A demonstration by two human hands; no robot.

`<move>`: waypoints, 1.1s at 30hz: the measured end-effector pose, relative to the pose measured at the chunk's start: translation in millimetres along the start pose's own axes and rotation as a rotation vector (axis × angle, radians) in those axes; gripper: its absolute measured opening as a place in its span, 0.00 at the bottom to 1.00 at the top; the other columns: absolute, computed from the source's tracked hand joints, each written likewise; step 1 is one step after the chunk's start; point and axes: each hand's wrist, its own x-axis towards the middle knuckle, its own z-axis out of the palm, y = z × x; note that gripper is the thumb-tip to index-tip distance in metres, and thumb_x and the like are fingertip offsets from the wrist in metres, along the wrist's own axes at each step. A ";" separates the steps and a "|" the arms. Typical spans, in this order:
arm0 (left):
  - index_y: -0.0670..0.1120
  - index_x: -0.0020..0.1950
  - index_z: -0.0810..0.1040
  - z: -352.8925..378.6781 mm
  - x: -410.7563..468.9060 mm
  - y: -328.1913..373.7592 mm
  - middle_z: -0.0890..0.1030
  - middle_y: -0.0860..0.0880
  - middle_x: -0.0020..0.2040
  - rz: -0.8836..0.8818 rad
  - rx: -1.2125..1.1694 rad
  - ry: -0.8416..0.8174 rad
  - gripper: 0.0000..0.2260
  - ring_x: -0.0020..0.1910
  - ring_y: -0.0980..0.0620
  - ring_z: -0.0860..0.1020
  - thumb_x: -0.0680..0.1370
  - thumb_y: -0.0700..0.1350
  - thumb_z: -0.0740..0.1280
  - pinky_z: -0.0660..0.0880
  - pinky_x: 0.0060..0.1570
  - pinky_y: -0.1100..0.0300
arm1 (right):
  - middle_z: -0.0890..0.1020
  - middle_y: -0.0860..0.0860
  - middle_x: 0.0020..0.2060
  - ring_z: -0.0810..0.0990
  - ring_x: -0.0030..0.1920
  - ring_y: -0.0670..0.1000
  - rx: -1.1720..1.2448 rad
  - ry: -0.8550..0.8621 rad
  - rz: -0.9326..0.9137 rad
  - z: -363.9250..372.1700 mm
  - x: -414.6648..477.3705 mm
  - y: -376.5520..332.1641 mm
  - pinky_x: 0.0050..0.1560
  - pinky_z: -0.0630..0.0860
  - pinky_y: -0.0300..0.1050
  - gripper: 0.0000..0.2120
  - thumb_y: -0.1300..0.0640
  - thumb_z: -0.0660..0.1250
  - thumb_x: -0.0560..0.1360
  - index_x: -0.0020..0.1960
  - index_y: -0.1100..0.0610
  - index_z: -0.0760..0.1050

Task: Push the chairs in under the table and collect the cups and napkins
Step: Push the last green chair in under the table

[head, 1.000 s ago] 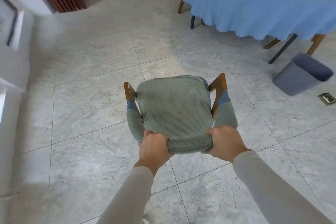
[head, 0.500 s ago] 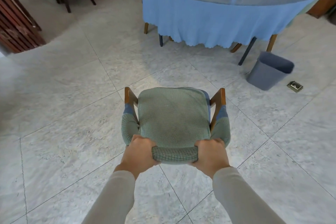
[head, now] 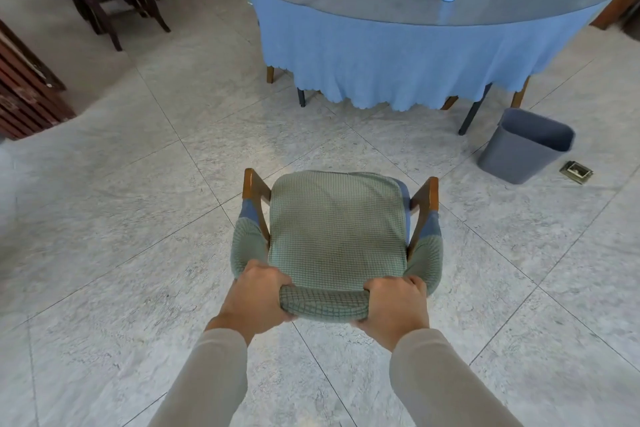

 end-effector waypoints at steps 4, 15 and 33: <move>0.60 0.55 0.84 -25.7 41.8 -10.6 0.82 0.61 0.48 -0.018 0.030 -0.001 0.16 0.59 0.55 0.73 0.68 0.61 0.76 0.76 0.60 0.51 | 0.81 0.45 0.44 0.79 0.53 0.51 -0.006 0.003 0.030 -19.4 42.7 -11.3 0.69 0.64 0.53 0.17 0.35 0.70 0.70 0.49 0.47 0.77; 0.61 0.57 0.83 -76.5 135.4 -37.4 0.82 0.61 0.51 -0.026 0.056 -0.057 0.17 0.62 0.53 0.69 0.70 0.59 0.75 0.75 0.61 0.49 | 0.80 0.46 0.46 0.78 0.55 0.53 -0.014 -0.056 0.078 -62.2 134.8 -30.0 0.69 0.65 0.55 0.19 0.34 0.69 0.71 0.53 0.47 0.77; 0.59 0.55 0.84 -177.7 330.4 -107.2 0.82 0.59 0.52 0.135 0.108 -0.089 0.15 0.60 0.52 0.69 0.70 0.60 0.73 0.74 0.59 0.50 | 0.81 0.45 0.47 0.78 0.55 0.52 0.056 -0.056 0.231 -130.5 313.3 -73.8 0.68 0.65 0.55 0.20 0.33 0.69 0.71 0.53 0.46 0.77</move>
